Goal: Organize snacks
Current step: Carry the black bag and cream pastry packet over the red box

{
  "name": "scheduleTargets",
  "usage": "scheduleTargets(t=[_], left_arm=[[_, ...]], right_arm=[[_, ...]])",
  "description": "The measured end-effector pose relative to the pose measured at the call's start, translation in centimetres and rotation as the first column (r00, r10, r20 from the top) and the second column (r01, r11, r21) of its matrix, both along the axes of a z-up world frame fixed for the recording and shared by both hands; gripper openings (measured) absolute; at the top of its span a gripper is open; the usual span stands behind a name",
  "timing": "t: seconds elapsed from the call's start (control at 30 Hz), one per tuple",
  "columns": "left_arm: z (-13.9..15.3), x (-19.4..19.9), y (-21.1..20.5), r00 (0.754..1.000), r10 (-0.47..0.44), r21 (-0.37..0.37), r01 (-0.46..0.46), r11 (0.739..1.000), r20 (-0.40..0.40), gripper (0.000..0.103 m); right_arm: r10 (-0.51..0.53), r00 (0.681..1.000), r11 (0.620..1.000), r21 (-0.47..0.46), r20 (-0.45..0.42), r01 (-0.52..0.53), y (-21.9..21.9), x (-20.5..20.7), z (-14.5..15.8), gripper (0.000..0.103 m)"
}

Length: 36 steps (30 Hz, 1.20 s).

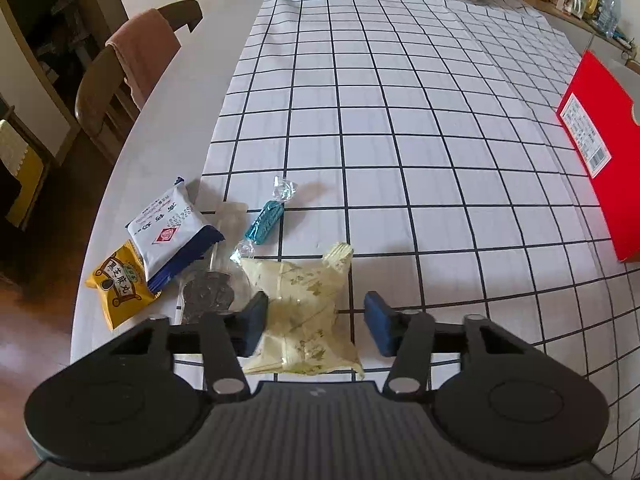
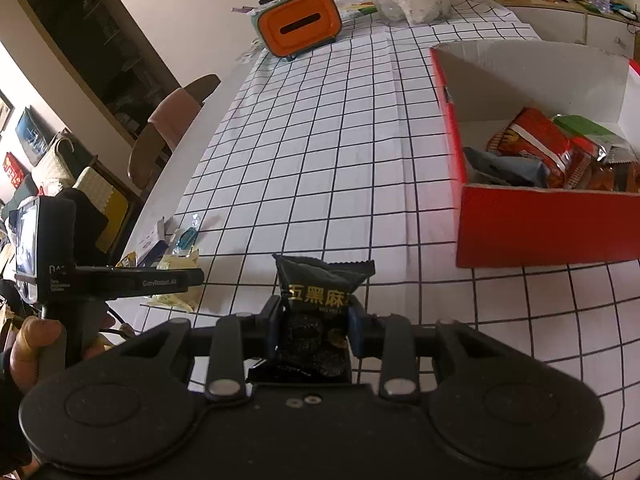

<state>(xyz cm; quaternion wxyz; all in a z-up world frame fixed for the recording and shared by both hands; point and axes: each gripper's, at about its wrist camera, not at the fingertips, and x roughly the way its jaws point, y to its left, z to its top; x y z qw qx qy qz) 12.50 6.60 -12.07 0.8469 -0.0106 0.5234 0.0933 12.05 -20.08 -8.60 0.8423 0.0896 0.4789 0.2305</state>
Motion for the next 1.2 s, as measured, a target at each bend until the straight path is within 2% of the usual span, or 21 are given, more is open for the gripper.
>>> scheduleTargets(t=[0.03,0.07,0.27,0.73,1.2], left_arm=[[0.0,0.0,0.0,1.000,-0.003,0.003,0.003,1.000,0.000,0.036],[0.0,0.0,0.0,1.000,-0.004,0.001,0.004,1.000,0.000,0.033],[0.6,-0.4,-0.1,1.000,-0.014,-0.012,0.014,1.000,0.017,0.027],[4.5,-0.9,-3.0,0.997,-0.023,-0.034,0.026,0.999,0.071,0.027],[9.6,0.9,-10.8,0.985,-0.092,-0.048,0.100,0.994,0.149,0.027]], right_arm=[[-0.002,1.000,1.000,0.001,0.000,0.002,-0.1,0.0,0.0,0.032],[-0.004,1.000,1.000,0.002,-0.001,0.004,-0.1,-0.1,0.0,0.032],[-0.007,1.000,1.000,0.009,-0.005,0.007,-0.3,-0.1,-0.1,0.032],[0.007,0.999,0.999,0.032,0.036,-0.009,-2.3,0.8,1.3,0.032],[-0.035,0.993,0.999,0.027,0.116,0.032,-9.0,3.3,4.5,0.032]])
